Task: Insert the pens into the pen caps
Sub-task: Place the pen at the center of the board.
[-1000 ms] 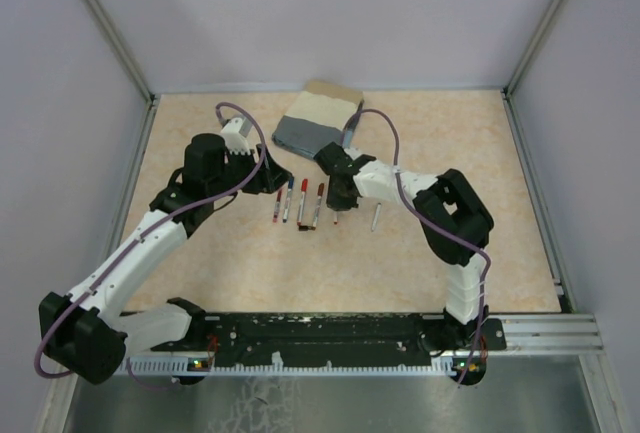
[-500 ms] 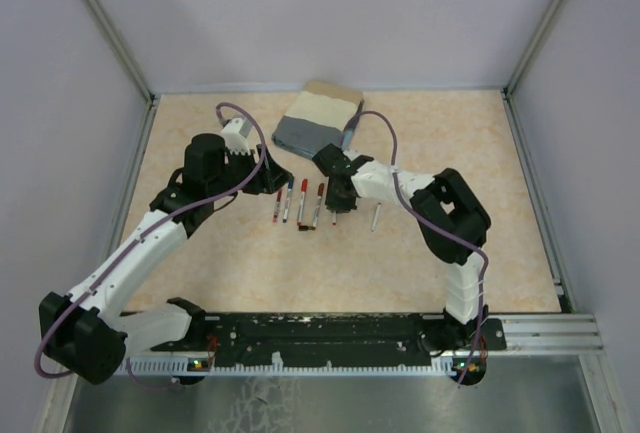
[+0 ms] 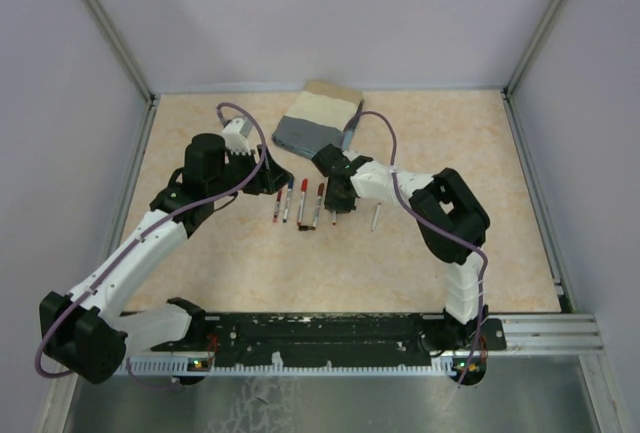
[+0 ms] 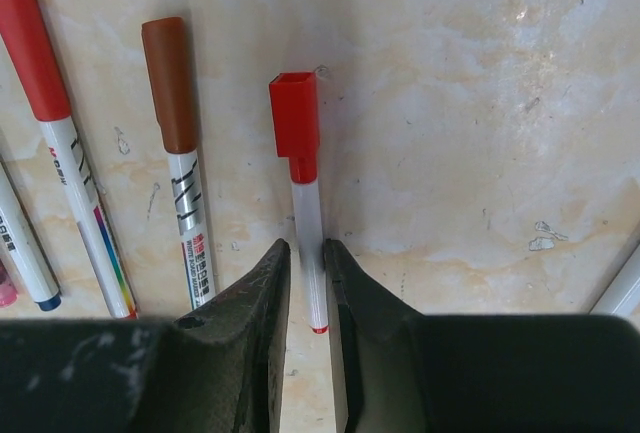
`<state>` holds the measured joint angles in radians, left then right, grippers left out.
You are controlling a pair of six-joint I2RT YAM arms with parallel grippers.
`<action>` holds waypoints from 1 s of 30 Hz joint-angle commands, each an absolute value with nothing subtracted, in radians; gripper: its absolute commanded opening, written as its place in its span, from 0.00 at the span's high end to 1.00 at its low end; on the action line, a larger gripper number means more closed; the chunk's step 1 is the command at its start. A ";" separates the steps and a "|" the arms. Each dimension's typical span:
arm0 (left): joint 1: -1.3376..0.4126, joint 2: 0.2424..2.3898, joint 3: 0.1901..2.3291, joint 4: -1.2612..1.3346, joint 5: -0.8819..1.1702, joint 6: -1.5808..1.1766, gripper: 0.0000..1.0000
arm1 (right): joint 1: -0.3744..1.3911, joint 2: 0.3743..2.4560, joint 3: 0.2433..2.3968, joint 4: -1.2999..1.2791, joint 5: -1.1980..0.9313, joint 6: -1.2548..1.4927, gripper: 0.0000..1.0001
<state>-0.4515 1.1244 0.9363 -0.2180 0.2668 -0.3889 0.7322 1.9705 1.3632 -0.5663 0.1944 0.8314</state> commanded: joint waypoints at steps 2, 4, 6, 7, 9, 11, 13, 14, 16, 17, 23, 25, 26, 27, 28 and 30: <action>-0.446 1.134 0.936 -0.206 0.286 -0.395 0.32 | 0.743 1.978 1.343 -0.580 0.251 0.848 0.79; -0.446 1.136 0.937 -0.206 0.289 -0.395 0.32 | 0.743 1.971 1.338 -0.575 0.255 0.851 0.79; -0.446 1.137 0.937 -0.206 0.289 -0.394 0.32 | 0.742 1.965 1.331 -0.564 0.253 0.855 0.82; -0.445 1.137 0.939 -0.206 0.291 -0.395 0.32 | 0.743 1.962 1.328 -0.559 0.252 0.860 0.83; -0.446 1.138 0.939 -0.207 0.291 -0.394 0.32 | 0.743 1.957 1.319 -0.546 0.245 0.869 0.86; -0.445 1.138 0.940 -0.210 0.291 -0.394 0.32 | 0.742 1.950 1.309 -0.530 0.234 0.881 0.89; -0.445 1.137 0.942 -0.213 0.290 -0.392 0.32 | 0.743 1.941 1.296 -0.509 0.219 0.899 0.90; -0.445 1.137 0.942 -0.215 0.290 -0.391 0.32 | 0.742 1.934 1.287 -0.494 0.211 0.906 0.90; -0.445 1.137 0.943 -0.216 0.289 -0.391 0.32 | 0.743 1.930 1.278 -0.478 0.201 0.915 0.88; -0.445 1.137 0.942 -0.216 0.291 -0.391 0.32 | 0.742 1.930 1.278 -0.480 0.200 0.917 0.86; -0.443 1.133 0.939 -0.219 0.286 -0.391 0.32 | 0.742 1.896 1.279 -0.506 0.238 0.903 0.79; -0.443 1.131 0.939 -0.219 0.285 -0.392 0.32 | 0.742 1.876 1.283 -0.520 0.254 0.891 0.77; -0.442 1.130 0.939 -0.219 0.283 -0.392 0.32 | 0.742 1.861 1.283 -0.525 0.261 0.884 0.77; -0.442 1.129 0.939 -0.220 0.282 -0.392 0.32 | 0.743 1.842 1.283 -0.527 0.272 0.877 0.76; -0.441 1.129 0.940 -0.219 0.279 -0.391 0.32 | 0.742 1.820 1.281 -0.524 0.279 0.866 0.75; -0.440 1.124 0.940 -0.219 0.274 -0.392 0.32 | 0.742 1.769 1.270 -0.500 0.281 0.834 0.75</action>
